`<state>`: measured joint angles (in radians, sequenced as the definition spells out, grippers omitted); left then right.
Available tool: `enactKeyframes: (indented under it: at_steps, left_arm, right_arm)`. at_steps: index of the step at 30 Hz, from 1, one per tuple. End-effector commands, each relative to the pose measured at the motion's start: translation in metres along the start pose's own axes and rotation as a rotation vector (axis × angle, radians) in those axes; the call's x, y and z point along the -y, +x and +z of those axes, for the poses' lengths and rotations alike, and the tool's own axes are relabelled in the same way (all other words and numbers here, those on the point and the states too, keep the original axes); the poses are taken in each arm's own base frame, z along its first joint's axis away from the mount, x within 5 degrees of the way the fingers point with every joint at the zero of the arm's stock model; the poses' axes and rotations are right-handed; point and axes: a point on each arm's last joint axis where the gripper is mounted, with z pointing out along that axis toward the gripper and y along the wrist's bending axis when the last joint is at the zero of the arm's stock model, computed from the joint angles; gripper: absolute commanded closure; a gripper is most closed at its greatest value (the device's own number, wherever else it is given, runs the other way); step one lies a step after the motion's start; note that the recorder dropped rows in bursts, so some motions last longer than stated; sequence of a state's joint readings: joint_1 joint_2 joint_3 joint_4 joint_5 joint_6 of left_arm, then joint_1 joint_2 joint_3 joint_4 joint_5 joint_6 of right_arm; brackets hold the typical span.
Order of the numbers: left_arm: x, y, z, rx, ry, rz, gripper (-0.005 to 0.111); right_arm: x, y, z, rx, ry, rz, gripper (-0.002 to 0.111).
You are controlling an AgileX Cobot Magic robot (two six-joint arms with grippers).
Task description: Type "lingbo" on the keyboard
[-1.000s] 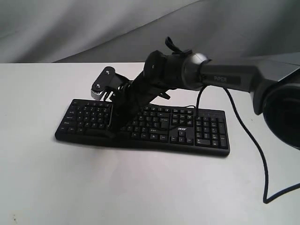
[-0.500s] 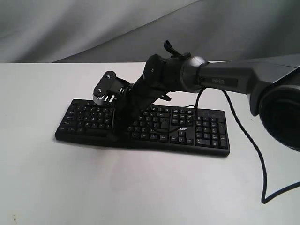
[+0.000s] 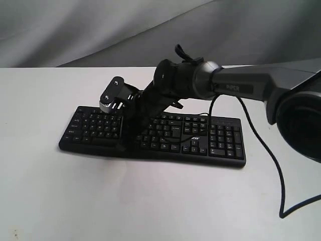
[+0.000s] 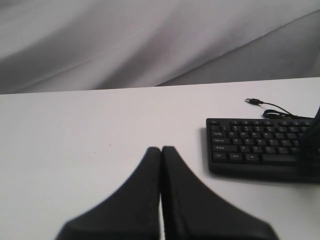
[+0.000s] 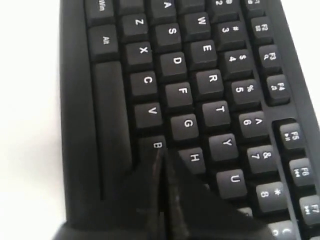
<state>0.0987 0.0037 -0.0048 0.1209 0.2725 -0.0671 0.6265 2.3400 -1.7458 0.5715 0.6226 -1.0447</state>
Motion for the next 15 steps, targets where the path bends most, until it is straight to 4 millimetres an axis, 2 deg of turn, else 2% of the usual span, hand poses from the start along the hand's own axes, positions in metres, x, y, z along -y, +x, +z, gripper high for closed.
enactKeyframes:
  at_steps: [1,6,9,15]
  left_arm:
    - [0.0,0.001,0.0,0.006,0.001,-0.006,0.106]
    - [0.0,0.001,0.0,0.006,0.001,-0.006,0.106]
    - [0.0,0.001,0.0,0.006,0.001,-0.006,0.106]
    - [0.0,0.001,0.0,0.006,0.001,-0.006,0.106]
  right_arm:
    - [0.006,-0.017,-0.014,0.052,0.039,-0.02,0.108]
    - [0.014,-0.031,-0.003,0.059,-0.013,-0.023,0.108]
    - [0.017,-0.029,0.009,0.043,-0.033,-0.006,0.108]
    - [0.018,-0.025,0.012,0.015,-0.028,0.002,0.108]
